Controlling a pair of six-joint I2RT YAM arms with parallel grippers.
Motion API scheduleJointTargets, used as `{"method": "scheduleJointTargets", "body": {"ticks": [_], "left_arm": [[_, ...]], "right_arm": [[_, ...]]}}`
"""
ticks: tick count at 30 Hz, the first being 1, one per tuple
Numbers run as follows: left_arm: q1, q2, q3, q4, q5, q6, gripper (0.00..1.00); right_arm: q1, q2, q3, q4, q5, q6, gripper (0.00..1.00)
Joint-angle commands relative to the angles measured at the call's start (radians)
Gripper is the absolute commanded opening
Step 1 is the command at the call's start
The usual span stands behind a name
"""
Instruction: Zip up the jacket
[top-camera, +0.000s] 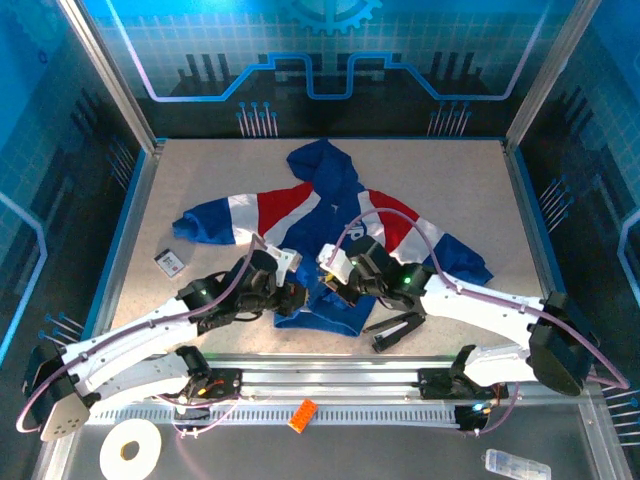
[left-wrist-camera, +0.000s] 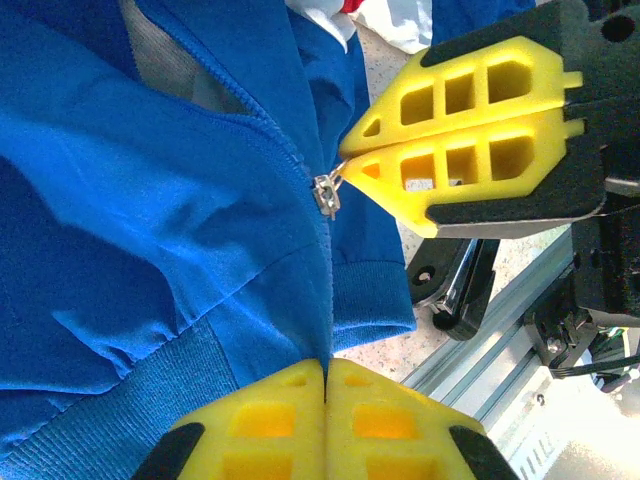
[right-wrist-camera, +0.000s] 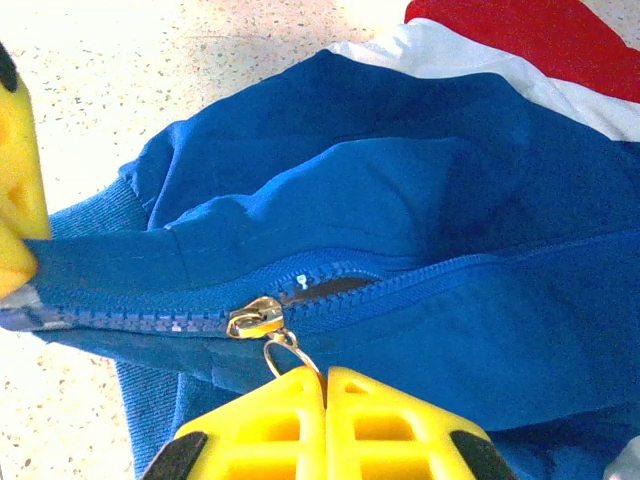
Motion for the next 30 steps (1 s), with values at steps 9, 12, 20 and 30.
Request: {"method": "scheduleJointTargets", "body": {"ticks": [9, 12, 20, 30], "left_arm": [[-0.016, -0.065, -0.019, -0.131, -0.007, -0.023, 0.0], [-0.016, -0.07, -0.019, -0.147, -0.008, -0.029, 0.0], [-0.017, -0.113, -0.03, -0.19, -0.013, -0.052, 0.0], [-0.017, -0.126, -0.036, -0.203, -0.014, -0.048, 0.0]], "right_arm": [[-0.04, 0.077, 0.068, 0.019, 0.06, 0.016, 0.0], [-0.047, 0.091, 0.068, 0.02, 0.06, 0.015, 0.0], [-0.062, 0.115, 0.112, 0.029, 0.051, 0.014, 0.0], [-0.07, 0.121, 0.093, 0.088, -0.159, -0.061, 0.0]]}}
